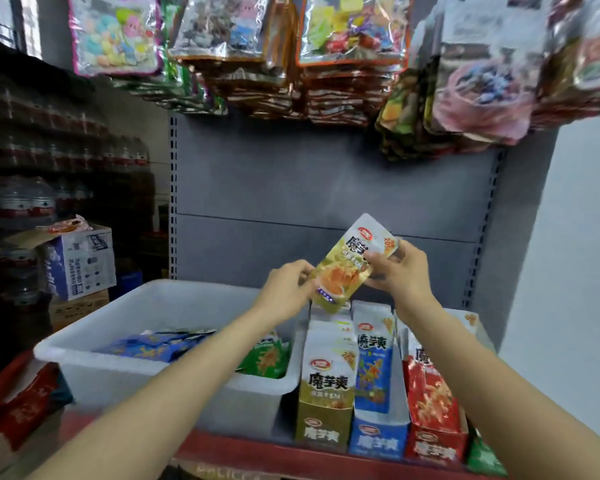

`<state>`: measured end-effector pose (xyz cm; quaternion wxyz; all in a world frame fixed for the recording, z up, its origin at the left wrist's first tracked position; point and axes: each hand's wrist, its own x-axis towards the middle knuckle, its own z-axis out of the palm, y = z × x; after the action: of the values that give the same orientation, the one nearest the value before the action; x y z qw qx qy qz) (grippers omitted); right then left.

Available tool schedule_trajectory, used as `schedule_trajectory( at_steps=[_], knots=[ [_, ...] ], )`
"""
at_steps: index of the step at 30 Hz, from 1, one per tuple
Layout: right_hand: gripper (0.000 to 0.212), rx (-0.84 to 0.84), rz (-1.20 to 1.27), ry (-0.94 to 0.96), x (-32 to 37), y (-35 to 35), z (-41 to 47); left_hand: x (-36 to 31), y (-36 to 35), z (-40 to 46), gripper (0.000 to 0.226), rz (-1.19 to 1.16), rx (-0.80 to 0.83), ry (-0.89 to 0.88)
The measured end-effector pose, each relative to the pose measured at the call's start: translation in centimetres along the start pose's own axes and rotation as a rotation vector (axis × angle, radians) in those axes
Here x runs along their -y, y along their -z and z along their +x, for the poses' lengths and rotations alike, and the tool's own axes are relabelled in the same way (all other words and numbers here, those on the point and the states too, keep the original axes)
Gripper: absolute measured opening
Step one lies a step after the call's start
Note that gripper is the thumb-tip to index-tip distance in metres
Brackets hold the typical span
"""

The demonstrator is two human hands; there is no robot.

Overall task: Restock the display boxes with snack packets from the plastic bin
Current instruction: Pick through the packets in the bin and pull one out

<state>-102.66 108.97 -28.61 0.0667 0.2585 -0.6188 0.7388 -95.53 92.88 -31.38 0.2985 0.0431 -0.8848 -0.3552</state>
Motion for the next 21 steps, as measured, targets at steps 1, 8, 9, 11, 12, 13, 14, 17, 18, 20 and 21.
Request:
schedule_trajectory(
  at_steps=[1, 8, 9, 11, 12, 13, 14, 17, 18, 20, 21],
  knots=[
    [0.014, -0.036, -0.028, 0.018, -0.1, 0.8, 0.4, 0.1, -0.8, 0.4, 0.018, 0.059, 0.063, 0.028],
    [0.008, -0.096, -0.131, 0.068, -2.0, 3.0, 1.6, 2.2, -3.2, 0.5, 0.029, 0.123, 0.309, 0.135],
    [0.006, -0.085, -0.126, 0.062, -2.2, 2.9, 1.7, 2.1, -3.0, 0.4, 0.027, 0.126, 0.299, 0.117],
    [0.005, -0.070, -0.119, 0.054, -2.6, 2.6, 1.9, 1.8, -2.6, 0.1, 0.023, 0.149, 0.301, 0.082],
    [0.006, -0.064, -0.114, 0.052, -2.7, 2.4, 2.0, 1.7, -2.4, 0.0, 0.022, 0.156, 0.310, 0.068],
    [0.006, -0.056, -0.107, 0.054, -2.8, 2.2, 2.0, 1.7, -2.2, -0.1, 0.022, 0.154, 0.320, 0.058],
    [0.007, -0.045, -0.103, 0.058, -2.9, 2.1, 2.1, 1.7, -2.0, -0.2, 0.021, 0.148, 0.327, 0.049],
    [0.006, 0.033, -0.131, 0.039, -3.3, 1.8, 2.3, 1.6, -1.4, -0.4, 0.021, 0.127, 0.343, 0.026],
    [0.005, 0.077, -0.167, 0.031, -3.5, 1.7, 2.3, 1.6, -1.2, -0.5, 0.023, 0.131, 0.353, 0.020],
    [0.010, 0.153, -0.301, 0.033, -4.0, 1.5, 2.4, 1.4, -0.9, -0.8, 0.028, 0.155, 0.376, 0.003],
    [0.013, 0.173, -0.386, 0.027, -4.3, 1.3, 2.5, 1.4, -0.7, -0.9, 0.030, 0.159, 0.385, -0.004]
  ],
)
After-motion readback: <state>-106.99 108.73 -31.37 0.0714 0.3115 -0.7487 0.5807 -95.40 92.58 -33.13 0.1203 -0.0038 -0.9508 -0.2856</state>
